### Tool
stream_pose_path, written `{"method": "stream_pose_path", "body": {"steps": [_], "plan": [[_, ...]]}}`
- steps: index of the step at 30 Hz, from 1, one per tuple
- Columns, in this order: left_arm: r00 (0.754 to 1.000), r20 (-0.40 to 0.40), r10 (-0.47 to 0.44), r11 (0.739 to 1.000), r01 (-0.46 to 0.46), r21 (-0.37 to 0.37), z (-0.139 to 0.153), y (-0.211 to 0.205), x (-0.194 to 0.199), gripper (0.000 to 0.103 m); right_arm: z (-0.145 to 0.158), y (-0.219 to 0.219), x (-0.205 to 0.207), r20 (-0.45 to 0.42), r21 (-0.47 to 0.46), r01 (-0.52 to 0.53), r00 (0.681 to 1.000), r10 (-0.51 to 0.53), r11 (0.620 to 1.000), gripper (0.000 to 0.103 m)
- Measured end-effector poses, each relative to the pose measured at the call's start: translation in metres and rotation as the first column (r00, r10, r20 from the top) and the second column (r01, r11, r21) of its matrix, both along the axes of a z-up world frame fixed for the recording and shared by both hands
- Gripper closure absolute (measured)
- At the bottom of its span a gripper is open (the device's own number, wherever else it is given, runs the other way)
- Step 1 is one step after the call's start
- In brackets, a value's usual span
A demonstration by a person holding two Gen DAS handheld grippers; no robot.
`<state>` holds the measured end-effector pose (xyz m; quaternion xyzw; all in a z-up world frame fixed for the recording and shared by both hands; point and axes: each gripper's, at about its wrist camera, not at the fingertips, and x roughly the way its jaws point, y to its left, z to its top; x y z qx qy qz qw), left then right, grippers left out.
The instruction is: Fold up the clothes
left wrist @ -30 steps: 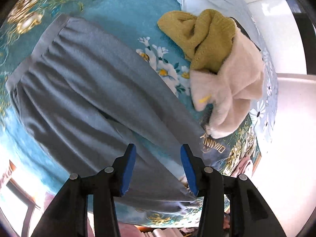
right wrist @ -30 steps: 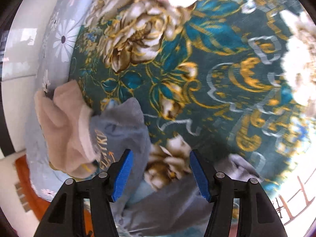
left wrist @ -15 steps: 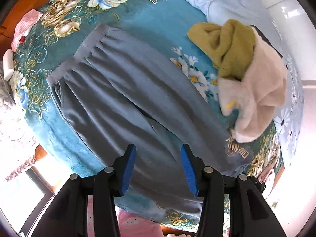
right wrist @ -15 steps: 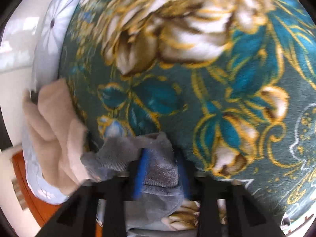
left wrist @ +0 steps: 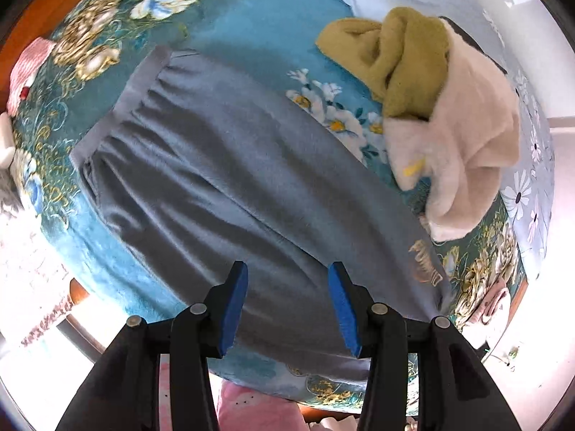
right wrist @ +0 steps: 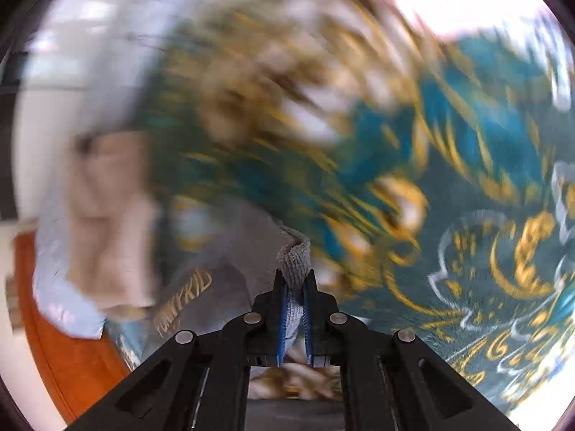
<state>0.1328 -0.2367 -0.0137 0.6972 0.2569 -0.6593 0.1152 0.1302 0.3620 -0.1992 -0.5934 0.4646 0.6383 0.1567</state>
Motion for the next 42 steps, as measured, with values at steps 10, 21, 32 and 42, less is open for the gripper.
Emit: {"method": "stream_pose_path", "body": {"steps": [10,21,32,42], "plan": [[0.963,-0.069,0.26,0.965,-0.261,-0.013,0.018,-0.098,0.05,0.055,0.033,0.0,0.0,-0.009,0.054,0.024,1.0,-0.023,0.998,0.077],[0.843,0.006,0.539,0.842,-0.539,0.023,-0.052,-0.239,0.108,0.055,0.11,-0.034,0.068,-0.088,0.034,0.195,0.977,-0.192,0.98,0.068],[0.857,0.134,0.497,0.858,-0.508,0.068,-0.168,-0.287,0.1,0.055,0.19,-0.123,0.075,-0.083,0.157,0.127,0.99,-0.115,0.979,0.068],[0.852,0.118,0.51,0.851,-0.52,0.077,-0.192,-0.297,0.098,0.098,0.203,-0.122,0.113,-0.014,0.205,0.236,0.971,-0.238,0.95,0.065]]}}
